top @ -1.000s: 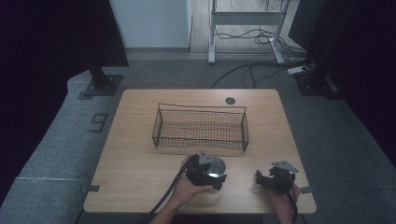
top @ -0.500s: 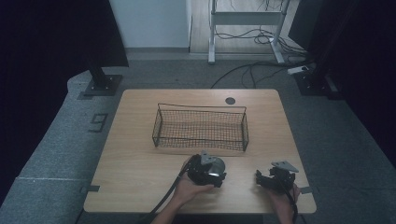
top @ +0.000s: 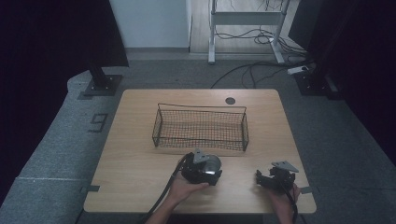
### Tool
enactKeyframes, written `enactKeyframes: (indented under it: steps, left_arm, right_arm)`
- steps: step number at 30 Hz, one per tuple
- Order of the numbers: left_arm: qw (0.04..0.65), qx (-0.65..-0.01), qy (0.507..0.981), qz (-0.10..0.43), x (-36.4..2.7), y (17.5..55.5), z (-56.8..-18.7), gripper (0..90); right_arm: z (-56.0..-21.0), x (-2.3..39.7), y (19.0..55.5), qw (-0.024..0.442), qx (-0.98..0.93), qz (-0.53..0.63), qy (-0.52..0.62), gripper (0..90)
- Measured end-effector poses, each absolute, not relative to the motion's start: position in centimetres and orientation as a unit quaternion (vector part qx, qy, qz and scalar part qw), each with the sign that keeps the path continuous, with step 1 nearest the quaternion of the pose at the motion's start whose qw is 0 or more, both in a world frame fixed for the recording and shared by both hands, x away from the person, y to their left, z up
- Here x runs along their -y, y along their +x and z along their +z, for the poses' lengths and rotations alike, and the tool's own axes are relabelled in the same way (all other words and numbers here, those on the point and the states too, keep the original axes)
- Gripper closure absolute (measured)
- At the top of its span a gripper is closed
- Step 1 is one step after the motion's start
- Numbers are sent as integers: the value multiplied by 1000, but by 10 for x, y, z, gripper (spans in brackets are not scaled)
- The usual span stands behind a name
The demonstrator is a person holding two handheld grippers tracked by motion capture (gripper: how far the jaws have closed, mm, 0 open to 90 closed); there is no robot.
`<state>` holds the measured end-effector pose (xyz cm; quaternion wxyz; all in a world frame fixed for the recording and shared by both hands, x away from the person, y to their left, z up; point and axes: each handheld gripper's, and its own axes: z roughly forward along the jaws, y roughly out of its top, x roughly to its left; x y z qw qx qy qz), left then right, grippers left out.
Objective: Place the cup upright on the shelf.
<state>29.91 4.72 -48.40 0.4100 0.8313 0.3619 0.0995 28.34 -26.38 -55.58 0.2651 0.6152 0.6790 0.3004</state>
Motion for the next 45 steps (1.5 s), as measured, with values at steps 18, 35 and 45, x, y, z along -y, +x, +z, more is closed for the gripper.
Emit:
enactKeyframes:
  steps: [18, 35, 45]
  left_arm:
    - [426, -364, 820, 113, -69, 306, -461, 145]
    - [432, -367, 815, 119, -73, 312, -448, 145]
    - [442, -365, 810, 120, -79, 315, -440, 146]
  right_arm:
    - [-556, 264, 283, 266, -678, 301, 616, 97]
    - [-556, 264, 283, 266, -678, 301, 616, 97]
    - [-556, 264, 283, 267, -677, 301, 617, 101]
